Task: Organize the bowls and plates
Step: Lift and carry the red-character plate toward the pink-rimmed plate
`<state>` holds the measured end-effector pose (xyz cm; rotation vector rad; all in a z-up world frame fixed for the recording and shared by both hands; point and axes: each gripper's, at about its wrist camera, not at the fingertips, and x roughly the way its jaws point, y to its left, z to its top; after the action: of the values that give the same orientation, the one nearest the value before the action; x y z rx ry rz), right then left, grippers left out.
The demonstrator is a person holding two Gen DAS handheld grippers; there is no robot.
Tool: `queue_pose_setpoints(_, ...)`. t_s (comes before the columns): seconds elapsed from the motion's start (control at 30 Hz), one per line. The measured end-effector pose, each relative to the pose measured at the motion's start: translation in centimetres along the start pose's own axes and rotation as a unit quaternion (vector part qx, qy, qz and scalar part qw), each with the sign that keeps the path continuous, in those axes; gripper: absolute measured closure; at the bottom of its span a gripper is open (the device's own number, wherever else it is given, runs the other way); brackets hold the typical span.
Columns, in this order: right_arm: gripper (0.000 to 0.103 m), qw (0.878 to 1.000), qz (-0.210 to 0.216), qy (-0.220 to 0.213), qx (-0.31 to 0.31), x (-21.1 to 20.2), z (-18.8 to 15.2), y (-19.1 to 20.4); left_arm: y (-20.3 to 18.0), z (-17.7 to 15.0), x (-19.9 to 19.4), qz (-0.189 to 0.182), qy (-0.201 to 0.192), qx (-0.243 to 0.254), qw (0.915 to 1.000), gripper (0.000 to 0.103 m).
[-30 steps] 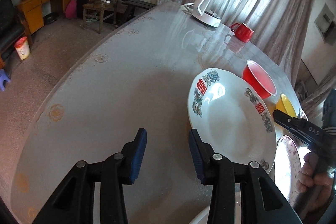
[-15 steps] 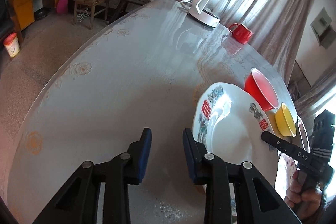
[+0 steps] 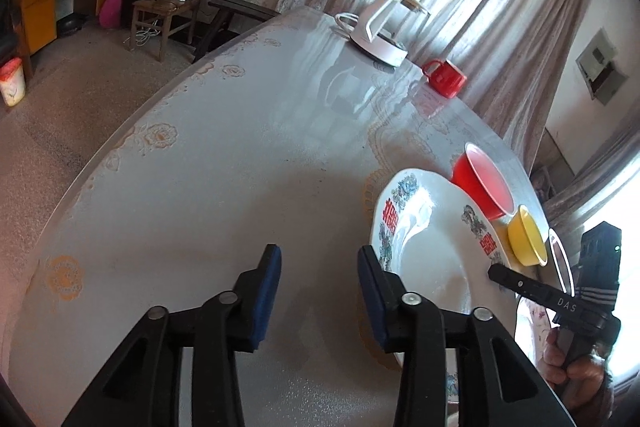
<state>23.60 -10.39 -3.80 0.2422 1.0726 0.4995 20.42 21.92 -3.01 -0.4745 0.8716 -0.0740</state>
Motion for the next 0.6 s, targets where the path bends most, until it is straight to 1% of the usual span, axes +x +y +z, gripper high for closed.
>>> queue_pose_setpoints(0.13,0.079,1.000,0.005,-0.002,0.008,-0.1,-0.4,-0.6,0.3,-0.5,-0.8,-0.016,-0.011,-0.016,0.9997,0.053)
queue_pose_setpoints(0.17,0.079,1.000,0.006,0.000,0.010,-0.2,-0.5,-0.6,0.0,-0.6,-1.0,-0.018,-0.013,-0.009,0.9997,0.052)
queue_pose_setpoints(0.23,0.078,1.000,0.009,-0.002,0.010,-0.5,-0.6,-0.5,-0.6,-0.8,-0.8,-0.009,-0.012,0.004,0.9999,0.051)
queue_pose_setpoints(0.3,0.076,1.000,0.007,-0.006,0.011,-0.8,-0.6,-0.4,-0.9,-0.9,-0.3,-0.015,0.003,0.006,0.9999,0.051)
queue_pose_setpoints(0.4,0.075,1.000,0.012,-0.010,0.014,-1.1,-0.6,-0.3,-1.9,-1.1,0.3,-0.013,0.012,0.022,0.9996,0.051)
queue_pose_setpoints(0.43,0.073,1.000,0.010,-0.010,0.011,-1.2,-0.6,-0.1,-2.3,-1.1,0.6,-0.011,0.015,0.029,0.9994,0.051)
queue_pose_setpoints(0.57,0.073,1.000,0.002,-0.012,0.007,-1.1,-0.7,0.2,-3.5,-0.8,1.4,-0.001,0.023,0.050,0.9985,0.054)
queue_pose_setpoints(0.6,0.074,1.000,0.002,-0.011,0.008,-1.1,-0.7,0.1,-3.8,-0.7,1.8,0.002,0.027,0.055,0.9981,0.061)
